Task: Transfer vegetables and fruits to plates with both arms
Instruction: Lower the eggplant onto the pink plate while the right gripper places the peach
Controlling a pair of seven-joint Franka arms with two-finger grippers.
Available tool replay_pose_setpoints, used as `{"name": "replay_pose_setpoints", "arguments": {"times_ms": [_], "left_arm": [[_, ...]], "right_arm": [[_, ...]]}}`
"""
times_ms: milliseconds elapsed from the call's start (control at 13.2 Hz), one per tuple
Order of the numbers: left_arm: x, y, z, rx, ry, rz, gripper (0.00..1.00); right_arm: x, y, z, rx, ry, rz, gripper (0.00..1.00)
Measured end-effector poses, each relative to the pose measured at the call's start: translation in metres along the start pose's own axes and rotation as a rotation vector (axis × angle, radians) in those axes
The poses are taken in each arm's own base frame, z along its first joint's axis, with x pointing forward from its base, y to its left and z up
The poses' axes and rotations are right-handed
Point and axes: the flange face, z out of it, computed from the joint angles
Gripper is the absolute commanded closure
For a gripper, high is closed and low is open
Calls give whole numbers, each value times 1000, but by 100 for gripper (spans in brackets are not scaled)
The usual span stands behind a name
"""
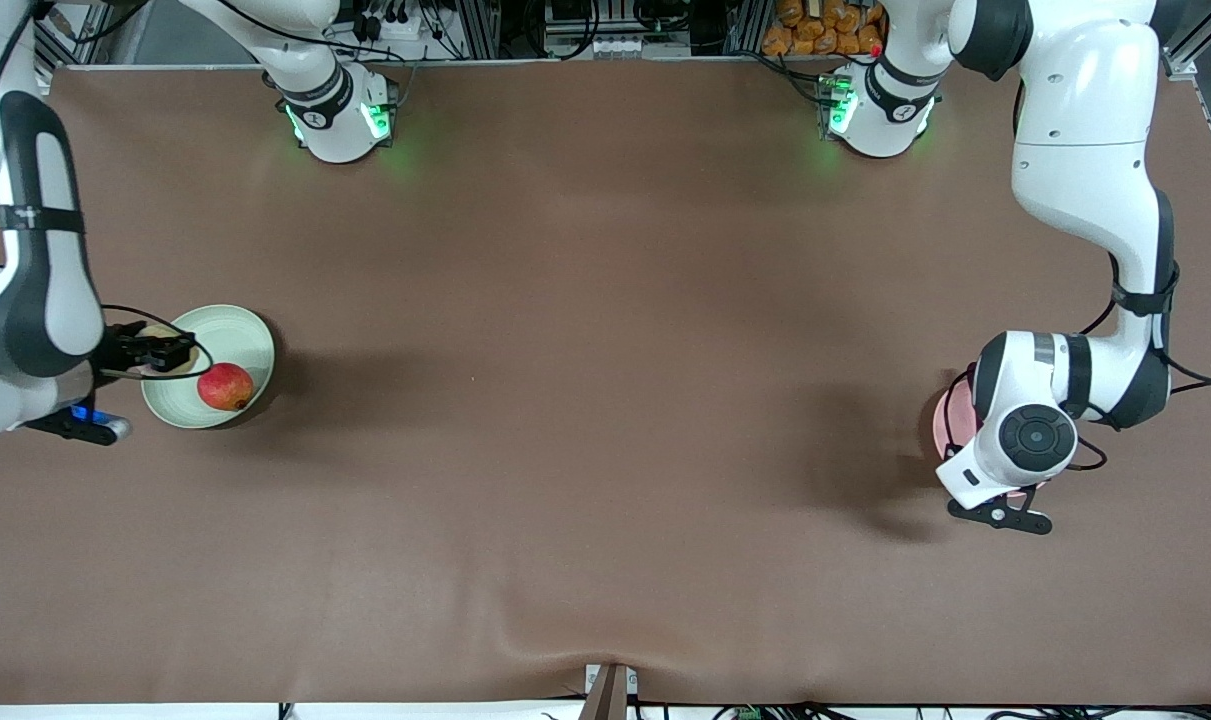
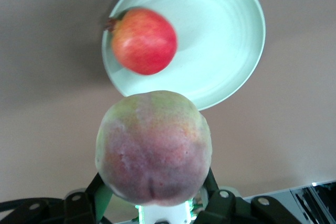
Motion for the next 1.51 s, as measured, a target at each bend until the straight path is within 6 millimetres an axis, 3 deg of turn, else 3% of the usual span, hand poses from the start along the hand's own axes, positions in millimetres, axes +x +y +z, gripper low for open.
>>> {"name": "replay_pose_setpoints", "arguments": {"times_ms": [75,377,755,830,906,1057,1208,1283,1509], "left_arm": [[0,1,2,0,0,-4,1],[3,3,-1,-2,8,-16,0],[6,3,-6,0,20,-17,0],[8,2,-9,2,29,-19,0],[11,1,-13,3,38,-20,0],[14,0,-20,6,52,-23,0],[16,-2,-32,4,69,-33,0],[16,-1,-43,0,77,-48,0],[10,-1,-91,-15,80,-91,0]], "right_arm": [[7,14,14,14,12,-22,100],[23,58,78,58,30,-123,100],[31,73,108,70,86,-201,100],[32,79,117,76,93,-212,61],[33,87,127,84,93,-218,1],[35,96,138,98,83,-218,0],[33,89,135,115,66,-226,0],[31,83,123,137,54,-232,0],[23,55,44,171,93,-273,0]]}}
